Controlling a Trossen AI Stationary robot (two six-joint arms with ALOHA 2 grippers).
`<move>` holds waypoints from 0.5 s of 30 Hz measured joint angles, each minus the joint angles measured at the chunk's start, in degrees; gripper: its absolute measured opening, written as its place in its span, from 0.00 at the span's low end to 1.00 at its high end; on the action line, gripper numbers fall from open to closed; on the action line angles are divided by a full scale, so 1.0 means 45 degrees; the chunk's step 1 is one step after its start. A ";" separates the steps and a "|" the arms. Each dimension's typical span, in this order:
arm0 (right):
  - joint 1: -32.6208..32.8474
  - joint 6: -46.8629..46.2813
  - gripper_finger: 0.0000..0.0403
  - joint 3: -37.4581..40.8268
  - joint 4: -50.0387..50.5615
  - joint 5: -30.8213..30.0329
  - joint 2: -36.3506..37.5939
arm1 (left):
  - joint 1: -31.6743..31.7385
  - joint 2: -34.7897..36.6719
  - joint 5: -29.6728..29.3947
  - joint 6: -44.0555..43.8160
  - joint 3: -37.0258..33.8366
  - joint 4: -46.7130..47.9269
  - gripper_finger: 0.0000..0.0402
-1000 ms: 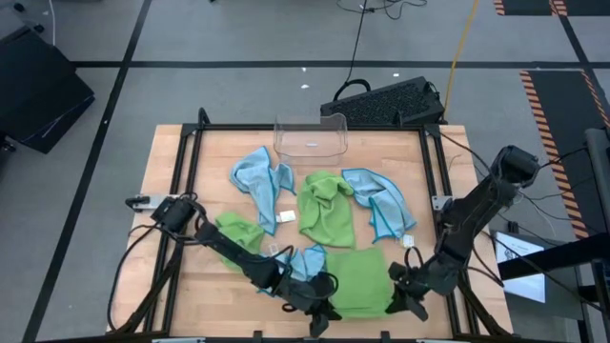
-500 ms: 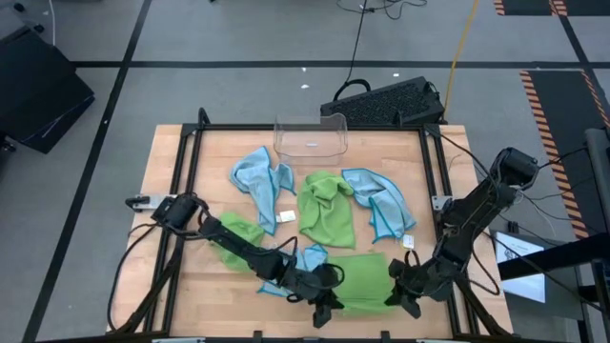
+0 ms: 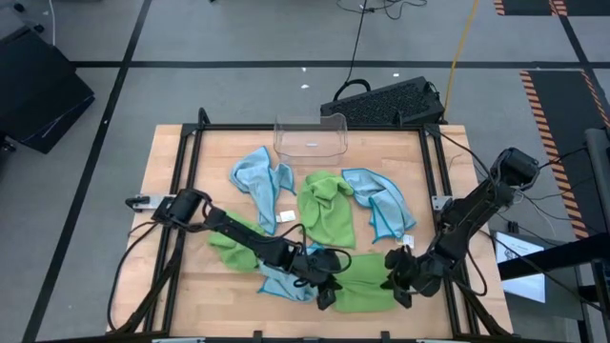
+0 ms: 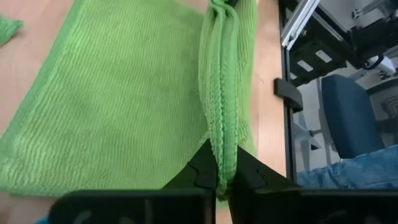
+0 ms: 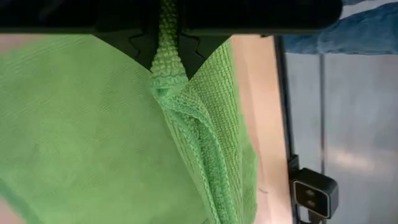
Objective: Fold microfiber towels
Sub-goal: Fold the bottom right green microfiber cloth
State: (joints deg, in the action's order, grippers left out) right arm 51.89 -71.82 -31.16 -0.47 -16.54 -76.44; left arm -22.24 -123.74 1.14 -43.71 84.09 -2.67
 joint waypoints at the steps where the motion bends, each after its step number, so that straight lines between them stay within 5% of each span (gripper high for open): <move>1: -0.0058 0.0125 0.01 0.0005 0.0004 -0.0049 0.0000 | 0.0000 0.0005 0.0082 -0.0028 0.0000 0.0069 0.03; 15: -0.0841 0.0589 0.01 0.0005 0.1040 -0.0280 0.0000 | 0.0233 0.0010 -0.0671 -0.0372 0.0000 0.1013 0.01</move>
State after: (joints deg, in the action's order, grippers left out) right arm 48.11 -69.17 -31.14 4.21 -17.80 -76.44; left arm -21.19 -123.70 -1.88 -45.38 84.09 1.89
